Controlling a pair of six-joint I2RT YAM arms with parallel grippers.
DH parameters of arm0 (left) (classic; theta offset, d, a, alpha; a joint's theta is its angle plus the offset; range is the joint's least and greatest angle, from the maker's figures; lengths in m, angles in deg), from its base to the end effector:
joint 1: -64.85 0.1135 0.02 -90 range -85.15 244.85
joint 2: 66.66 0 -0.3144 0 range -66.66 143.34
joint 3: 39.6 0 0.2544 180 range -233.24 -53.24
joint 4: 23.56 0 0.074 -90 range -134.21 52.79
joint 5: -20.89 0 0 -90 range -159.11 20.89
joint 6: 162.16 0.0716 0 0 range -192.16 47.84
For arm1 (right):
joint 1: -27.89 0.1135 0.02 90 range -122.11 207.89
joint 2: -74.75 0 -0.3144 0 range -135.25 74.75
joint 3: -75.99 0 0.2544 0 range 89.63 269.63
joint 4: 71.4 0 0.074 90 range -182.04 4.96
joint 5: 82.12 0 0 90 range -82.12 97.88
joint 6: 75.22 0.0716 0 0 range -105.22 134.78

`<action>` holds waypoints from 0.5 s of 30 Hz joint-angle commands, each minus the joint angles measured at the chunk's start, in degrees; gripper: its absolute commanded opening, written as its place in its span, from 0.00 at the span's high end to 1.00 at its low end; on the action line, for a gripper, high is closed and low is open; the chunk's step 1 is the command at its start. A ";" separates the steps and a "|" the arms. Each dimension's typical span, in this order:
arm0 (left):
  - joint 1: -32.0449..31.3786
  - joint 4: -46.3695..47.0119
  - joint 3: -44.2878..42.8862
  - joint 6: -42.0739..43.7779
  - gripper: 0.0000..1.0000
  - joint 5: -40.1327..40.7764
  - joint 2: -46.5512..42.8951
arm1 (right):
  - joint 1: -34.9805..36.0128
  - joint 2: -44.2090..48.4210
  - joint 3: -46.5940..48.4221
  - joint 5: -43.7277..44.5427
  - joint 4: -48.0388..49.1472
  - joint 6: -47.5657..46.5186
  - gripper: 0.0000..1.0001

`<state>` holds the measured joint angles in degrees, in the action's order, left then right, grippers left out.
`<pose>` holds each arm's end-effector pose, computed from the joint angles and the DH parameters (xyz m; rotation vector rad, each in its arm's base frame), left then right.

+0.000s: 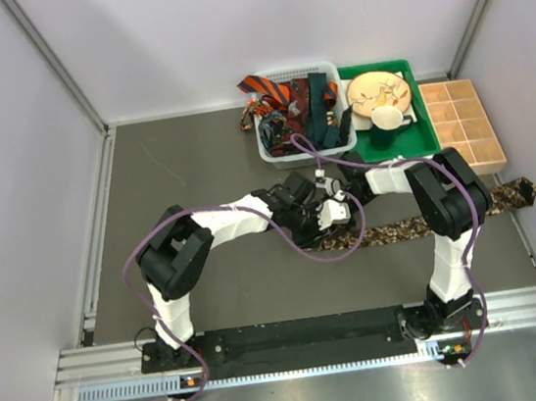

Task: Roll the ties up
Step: Roll the tie at the center of the board.

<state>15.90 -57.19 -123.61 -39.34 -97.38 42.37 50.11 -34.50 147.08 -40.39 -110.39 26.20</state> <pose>0.2531 -0.3423 0.1861 1.8220 1.8266 -0.7430 0.3045 0.1821 0.1345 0.4061 -2.7877 -1.2984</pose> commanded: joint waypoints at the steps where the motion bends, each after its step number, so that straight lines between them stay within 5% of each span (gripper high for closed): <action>1: -0.62 1.62 -1.00 -1.71 0.60 3.66 1.44 | -0.16 -0.88 0.91 2.66 3.02 -0.79 1.00; 9: -1.24 -1.45 1.55 0.84 0.63 8.58 3.11 | -0.68 0.96 2.40 -0.68 -0.22 -1.84 0.99; 15: -1.24 -2.86 3.48 1.99 0.66 9.46 2.85 | -3.58 5.44 4.07 -2.88 -6.64 -4.74 0.77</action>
<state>14.55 -56.65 -123.32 -39.08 -92.68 43.40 48.75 -34.13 148.13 -41.05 -112.86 24.63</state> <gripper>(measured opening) 0.357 0.165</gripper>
